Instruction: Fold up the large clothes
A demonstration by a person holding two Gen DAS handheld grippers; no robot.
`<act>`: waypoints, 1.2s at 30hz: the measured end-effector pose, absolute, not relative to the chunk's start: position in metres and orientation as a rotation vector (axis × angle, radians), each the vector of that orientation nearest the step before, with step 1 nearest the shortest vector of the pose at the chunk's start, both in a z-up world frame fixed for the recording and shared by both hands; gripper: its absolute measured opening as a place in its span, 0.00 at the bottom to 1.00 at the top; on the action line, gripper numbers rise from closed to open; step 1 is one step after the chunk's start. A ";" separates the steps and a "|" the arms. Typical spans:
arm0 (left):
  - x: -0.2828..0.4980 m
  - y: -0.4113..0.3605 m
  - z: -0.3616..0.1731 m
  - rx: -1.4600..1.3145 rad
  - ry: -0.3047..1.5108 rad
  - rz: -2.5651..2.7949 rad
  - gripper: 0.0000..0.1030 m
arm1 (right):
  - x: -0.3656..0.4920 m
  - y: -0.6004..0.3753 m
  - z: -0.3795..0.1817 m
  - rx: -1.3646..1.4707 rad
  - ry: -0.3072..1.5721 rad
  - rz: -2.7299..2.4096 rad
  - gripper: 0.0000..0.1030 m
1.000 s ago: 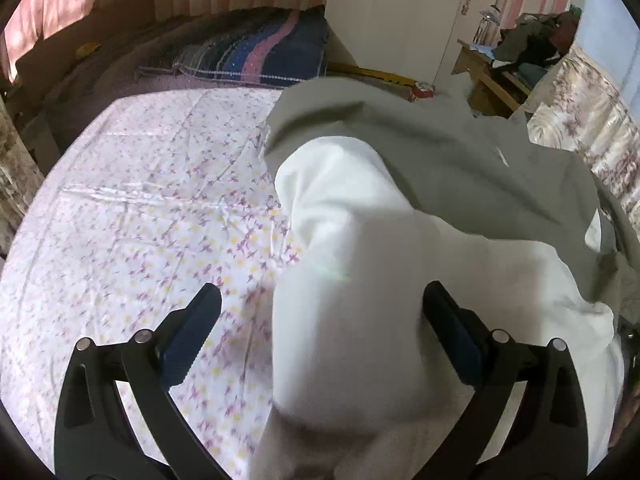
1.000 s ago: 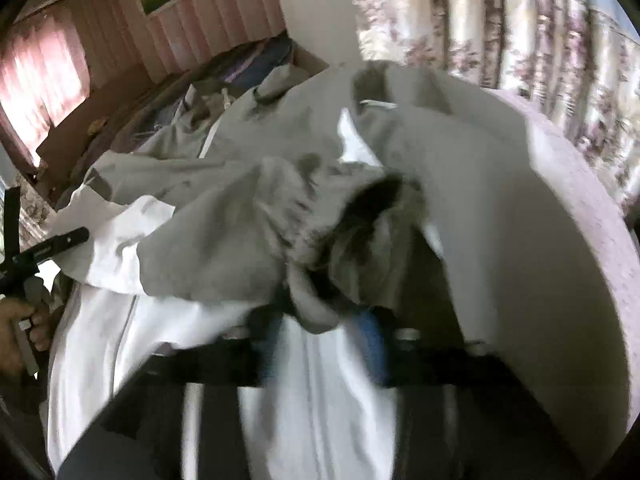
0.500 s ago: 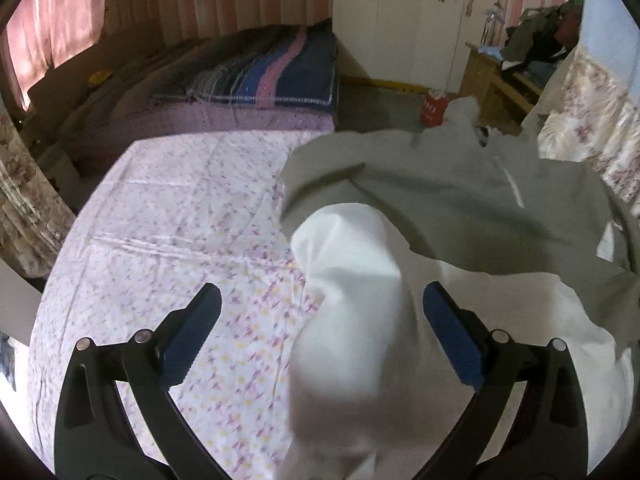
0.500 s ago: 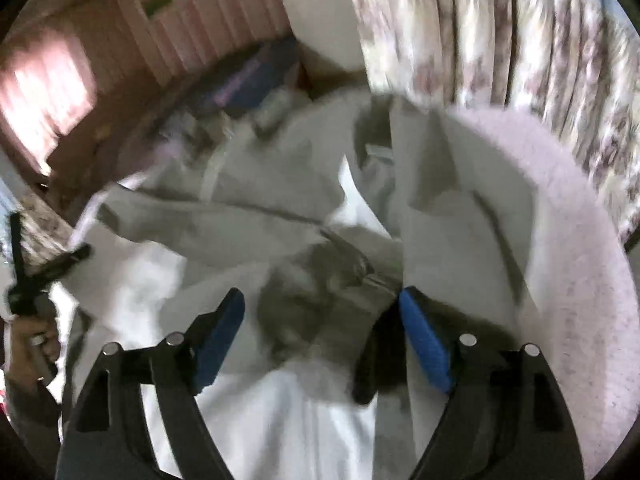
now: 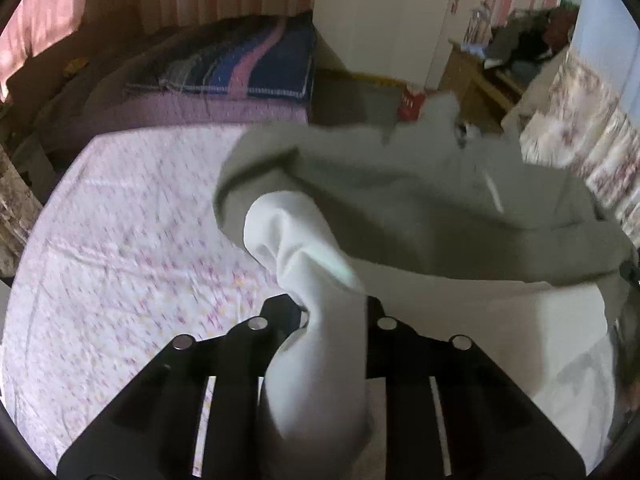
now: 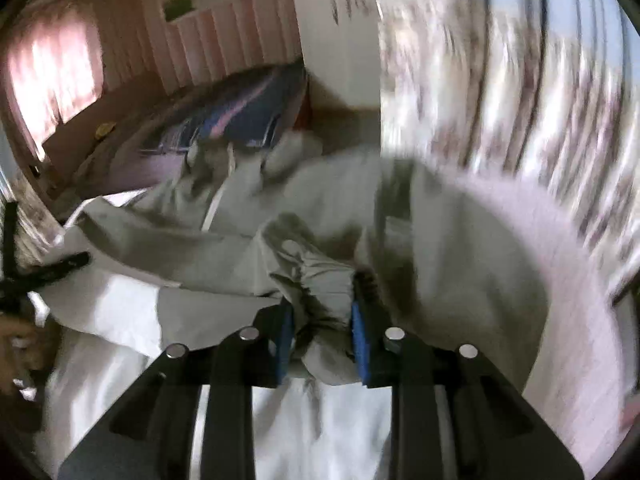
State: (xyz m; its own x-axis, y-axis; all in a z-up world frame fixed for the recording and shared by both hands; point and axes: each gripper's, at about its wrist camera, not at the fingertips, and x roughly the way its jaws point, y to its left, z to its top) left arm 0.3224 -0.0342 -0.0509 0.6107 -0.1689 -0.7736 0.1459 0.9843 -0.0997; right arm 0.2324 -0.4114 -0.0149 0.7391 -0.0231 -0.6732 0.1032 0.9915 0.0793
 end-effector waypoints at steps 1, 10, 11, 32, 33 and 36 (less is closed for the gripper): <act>0.323 -0.034 -0.046 -0.024 0.875 -0.168 0.15 | 0.238 -0.410 -0.011 0.078 0.708 -0.071 0.25; 0.342 -0.032 -0.090 0.009 0.921 -0.045 0.64 | 0.279 -0.434 -0.067 0.095 0.888 -0.088 0.49; 0.341 -0.032 -0.095 0.019 0.921 -0.046 0.67 | 0.277 -0.434 -0.069 0.083 0.887 -0.083 0.50; 0.155 -0.003 -0.038 -0.019 0.665 -0.193 0.97 | 0.074 -0.483 -0.004 0.167 0.688 -0.101 0.78; 0.150 -0.001 -0.042 -0.035 0.668 -0.203 0.97 | 0.070 -0.484 -0.009 0.168 0.690 -0.102 0.78; 0.133 0.000 -0.054 -0.062 0.655 -0.234 0.97 | 0.057 -0.482 -0.026 0.127 0.687 -0.153 0.78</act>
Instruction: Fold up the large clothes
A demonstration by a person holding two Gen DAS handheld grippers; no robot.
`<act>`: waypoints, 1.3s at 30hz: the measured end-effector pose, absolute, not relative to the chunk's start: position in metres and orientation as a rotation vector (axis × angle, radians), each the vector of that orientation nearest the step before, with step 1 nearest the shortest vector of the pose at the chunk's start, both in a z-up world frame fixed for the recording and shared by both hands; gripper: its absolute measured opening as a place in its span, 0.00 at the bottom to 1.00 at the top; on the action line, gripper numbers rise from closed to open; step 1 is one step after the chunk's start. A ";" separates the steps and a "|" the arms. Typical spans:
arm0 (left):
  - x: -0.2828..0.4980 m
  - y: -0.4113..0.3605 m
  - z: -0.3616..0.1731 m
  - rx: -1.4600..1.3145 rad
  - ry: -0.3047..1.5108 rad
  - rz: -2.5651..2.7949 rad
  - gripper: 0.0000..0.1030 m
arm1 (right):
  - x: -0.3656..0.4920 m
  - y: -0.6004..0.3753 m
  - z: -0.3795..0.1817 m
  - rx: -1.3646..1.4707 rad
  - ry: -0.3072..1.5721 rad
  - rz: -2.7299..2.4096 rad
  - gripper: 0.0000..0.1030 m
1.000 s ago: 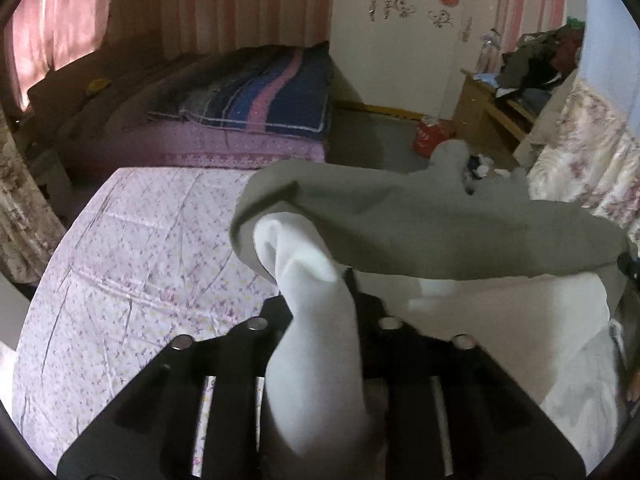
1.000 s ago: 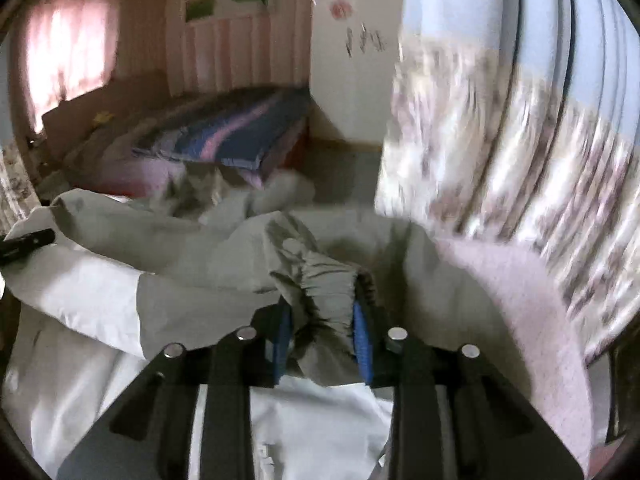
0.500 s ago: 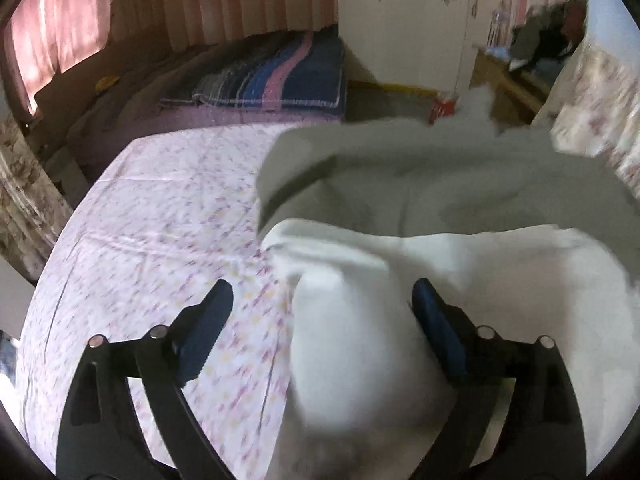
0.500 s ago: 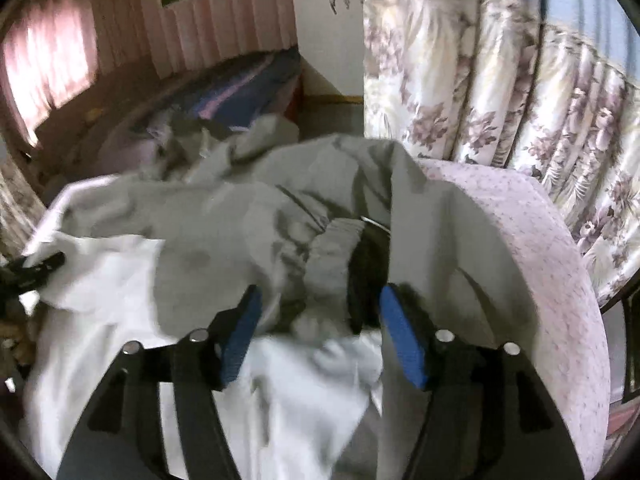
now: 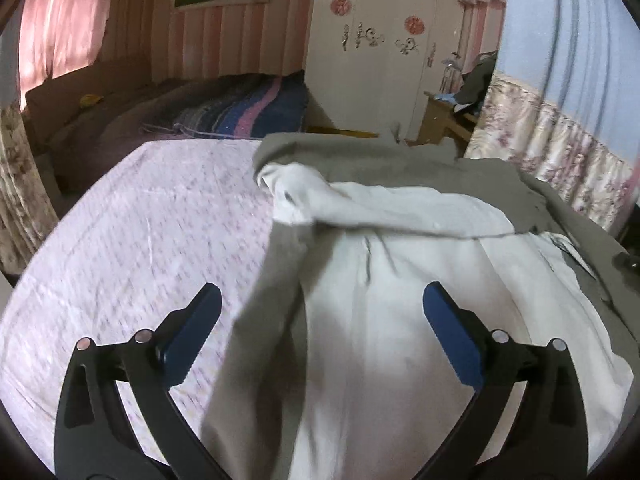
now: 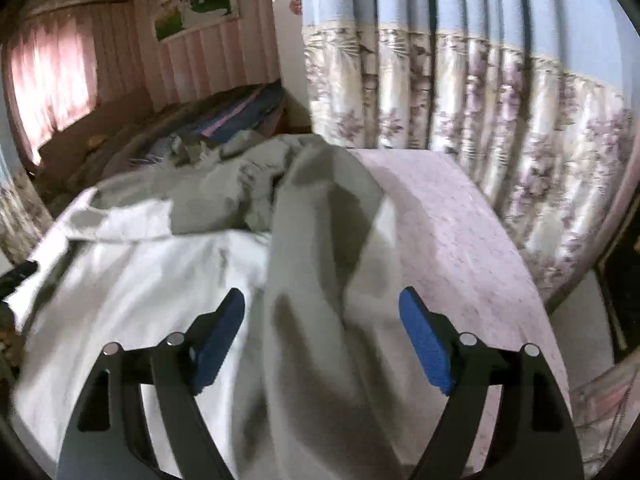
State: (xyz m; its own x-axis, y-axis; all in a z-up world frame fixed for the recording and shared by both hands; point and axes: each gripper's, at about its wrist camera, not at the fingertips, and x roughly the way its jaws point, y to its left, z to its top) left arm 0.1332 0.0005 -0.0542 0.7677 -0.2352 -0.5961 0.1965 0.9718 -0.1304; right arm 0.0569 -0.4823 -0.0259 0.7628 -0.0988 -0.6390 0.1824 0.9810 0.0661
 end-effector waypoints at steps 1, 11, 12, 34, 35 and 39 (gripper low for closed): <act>0.128 0.000 -0.059 -0.061 0.651 -0.245 0.97 | 0.052 -0.483 -0.030 0.123 0.688 -0.169 0.78; 0.099 -0.003 -0.049 -0.042 0.644 -0.274 0.97 | -0.055 -0.493 -0.007 0.185 0.649 -0.193 0.78; 0.091 -0.004 -0.044 -0.030 0.635 -0.279 0.97 | -0.067 -0.494 -0.005 0.180 0.656 -0.211 0.78; -0.023 -0.017 -0.008 -0.008 0.593 -0.232 0.97 | -0.113 -0.484 0.015 0.211 0.711 -0.080 0.02; -0.024 -0.018 -0.003 0.001 0.581 -0.237 0.97 | -0.113 -0.478 0.032 0.205 0.682 -0.051 0.02; -0.030 -0.020 0.018 0.017 0.534 -0.258 0.97 | -0.107 -0.442 0.079 0.175 0.609 0.070 0.02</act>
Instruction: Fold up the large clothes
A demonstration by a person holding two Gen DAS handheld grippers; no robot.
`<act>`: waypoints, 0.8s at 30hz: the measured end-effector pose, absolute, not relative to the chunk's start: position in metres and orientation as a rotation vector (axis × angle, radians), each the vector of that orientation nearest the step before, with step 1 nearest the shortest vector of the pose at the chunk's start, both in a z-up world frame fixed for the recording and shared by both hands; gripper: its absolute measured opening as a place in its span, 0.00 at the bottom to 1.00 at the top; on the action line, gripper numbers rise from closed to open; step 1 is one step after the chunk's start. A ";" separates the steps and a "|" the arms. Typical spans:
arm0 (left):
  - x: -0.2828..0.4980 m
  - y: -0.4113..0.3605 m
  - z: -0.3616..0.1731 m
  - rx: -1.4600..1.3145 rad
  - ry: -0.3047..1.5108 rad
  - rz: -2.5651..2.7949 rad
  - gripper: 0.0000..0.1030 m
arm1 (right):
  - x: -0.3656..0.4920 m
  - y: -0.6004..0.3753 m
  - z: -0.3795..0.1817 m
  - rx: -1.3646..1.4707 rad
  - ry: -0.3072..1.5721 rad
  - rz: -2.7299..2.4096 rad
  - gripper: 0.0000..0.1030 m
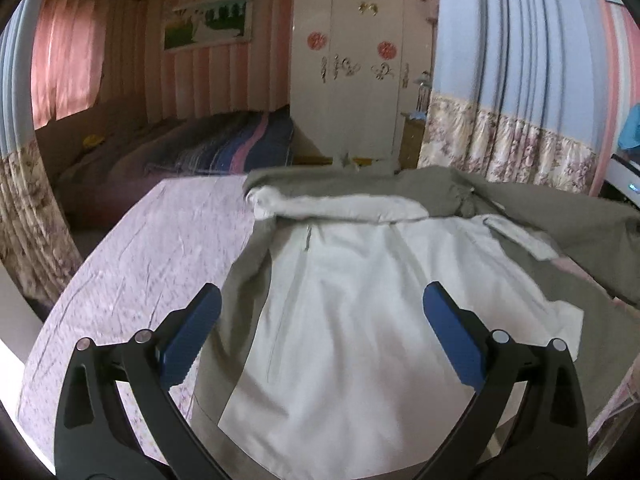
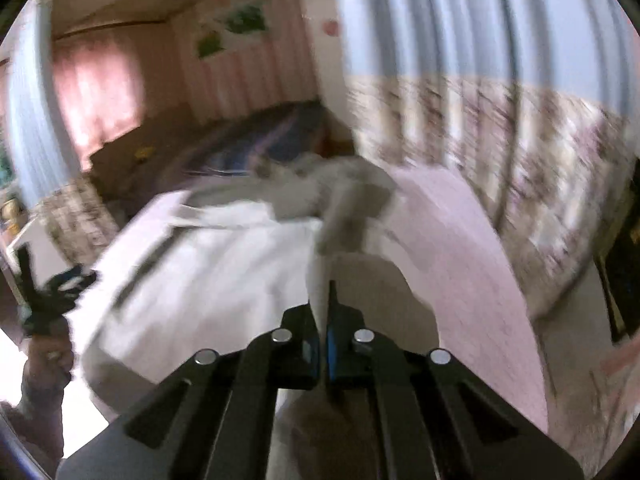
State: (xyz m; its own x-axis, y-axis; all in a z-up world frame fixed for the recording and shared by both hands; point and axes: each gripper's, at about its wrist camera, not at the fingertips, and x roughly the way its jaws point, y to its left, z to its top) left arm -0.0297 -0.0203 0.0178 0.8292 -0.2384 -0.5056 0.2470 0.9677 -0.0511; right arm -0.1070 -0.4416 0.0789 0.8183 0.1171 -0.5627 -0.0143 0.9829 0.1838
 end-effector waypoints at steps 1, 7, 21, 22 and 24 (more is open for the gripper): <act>-0.031 -0.020 0.022 0.007 0.529 -0.269 0.97 | -0.107 -0.429 0.089 0.158 0.590 0.099 0.02; -0.041 -0.016 0.033 0.002 0.520 -0.291 0.97 | -0.097 -0.356 0.119 0.076 0.533 0.226 0.02; -0.062 -0.056 -0.023 0.046 0.706 -0.433 0.97 | -0.053 -0.341 0.055 0.213 0.597 0.240 0.60; -0.062 -0.059 -0.030 0.023 0.732 -0.444 0.97 | -0.054 -0.348 0.052 0.214 0.605 0.223 0.60; -0.058 -0.064 -0.044 -0.020 0.777 -0.447 0.97 | -0.054 -0.355 0.045 0.217 0.619 0.205 0.60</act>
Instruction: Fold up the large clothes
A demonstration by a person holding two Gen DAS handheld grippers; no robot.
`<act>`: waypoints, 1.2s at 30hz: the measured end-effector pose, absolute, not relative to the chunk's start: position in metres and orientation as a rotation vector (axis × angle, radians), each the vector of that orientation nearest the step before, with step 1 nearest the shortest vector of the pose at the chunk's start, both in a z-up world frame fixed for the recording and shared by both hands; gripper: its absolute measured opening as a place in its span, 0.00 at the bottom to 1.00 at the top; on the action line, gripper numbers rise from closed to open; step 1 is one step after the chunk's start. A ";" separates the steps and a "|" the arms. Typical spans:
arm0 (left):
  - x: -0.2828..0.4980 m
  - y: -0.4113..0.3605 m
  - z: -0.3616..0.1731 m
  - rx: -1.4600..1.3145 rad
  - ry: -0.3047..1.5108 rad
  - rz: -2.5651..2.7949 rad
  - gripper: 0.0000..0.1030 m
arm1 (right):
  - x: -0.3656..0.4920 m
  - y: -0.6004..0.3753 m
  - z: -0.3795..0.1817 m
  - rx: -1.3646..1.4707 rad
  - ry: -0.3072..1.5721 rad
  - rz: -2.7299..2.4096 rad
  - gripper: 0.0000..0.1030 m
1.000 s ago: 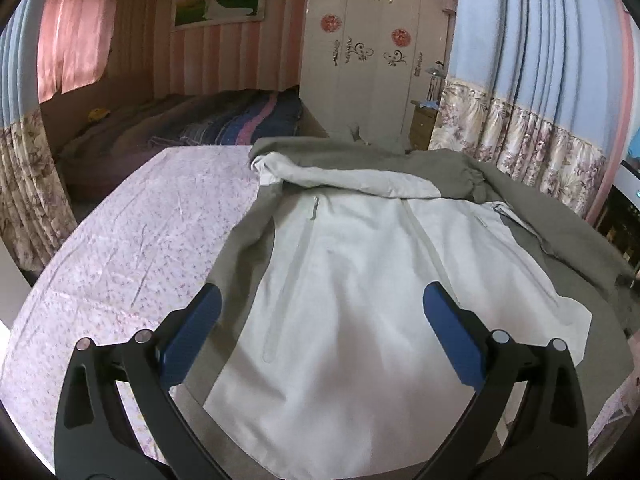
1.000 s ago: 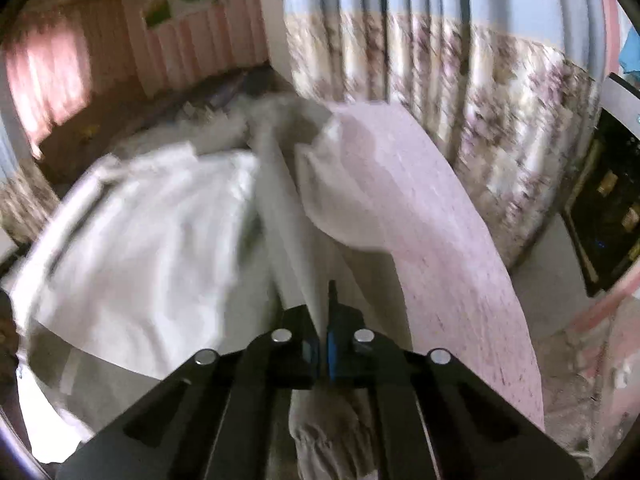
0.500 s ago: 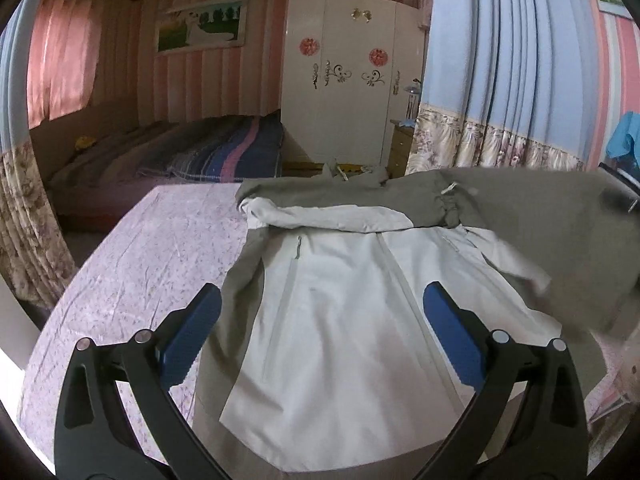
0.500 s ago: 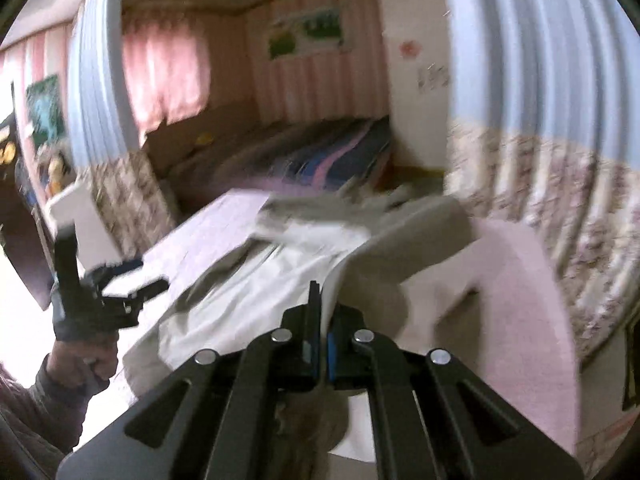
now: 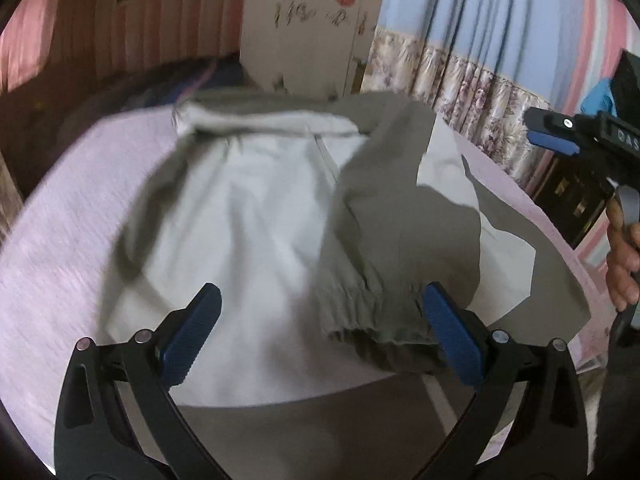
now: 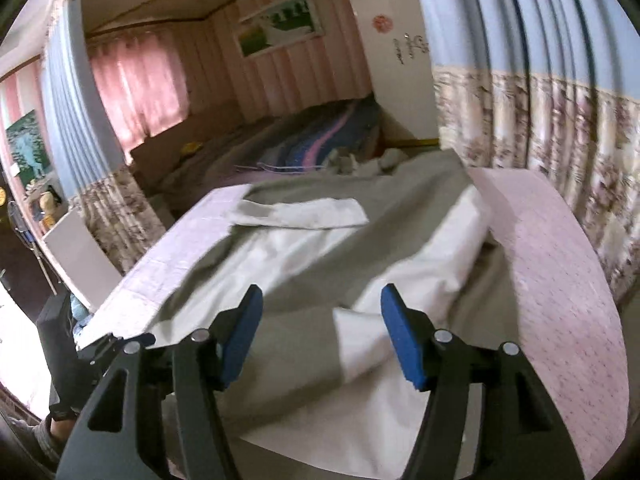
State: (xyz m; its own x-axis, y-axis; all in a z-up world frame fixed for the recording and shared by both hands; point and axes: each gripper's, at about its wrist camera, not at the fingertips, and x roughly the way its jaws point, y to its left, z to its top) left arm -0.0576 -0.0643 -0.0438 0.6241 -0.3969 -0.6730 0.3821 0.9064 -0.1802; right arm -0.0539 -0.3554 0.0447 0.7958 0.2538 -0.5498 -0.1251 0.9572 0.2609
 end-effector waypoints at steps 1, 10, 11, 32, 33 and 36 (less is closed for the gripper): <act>-0.055 -0.067 -0.048 -0.034 0.791 -0.446 0.97 | -0.053 -0.358 0.041 0.222 0.627 0.205 0.60; -0.020 -0.095 -0.079 -0.196 0.935 -0.502 0.77 | -0.040 -0.366 0.002 0.179 0.690 0.141 0.60; -0.017 -0.097 -0.080 -0.212 0.953 -0.526 0.52 | -0.037 -0.368 0.001 0.173 0.693 0.134 0.60; 0.111 -0.038 0.024 0.180 0.730 -0.417 0.12 | 0.181 -0.434 0.009 0.079 0.699 0.013 0.63; 0.120 -0.035 0.022 0.168 0.739 -0.413 0.12 | 0.197 -0.436 0.000 0.088 0.733 0.011 0.62; 0.136 -0.031 0.017 0.151 0.749 -0.401 0.12 | 0.232 -0.439 -0.024 0.108 0.818 -0.015 0.53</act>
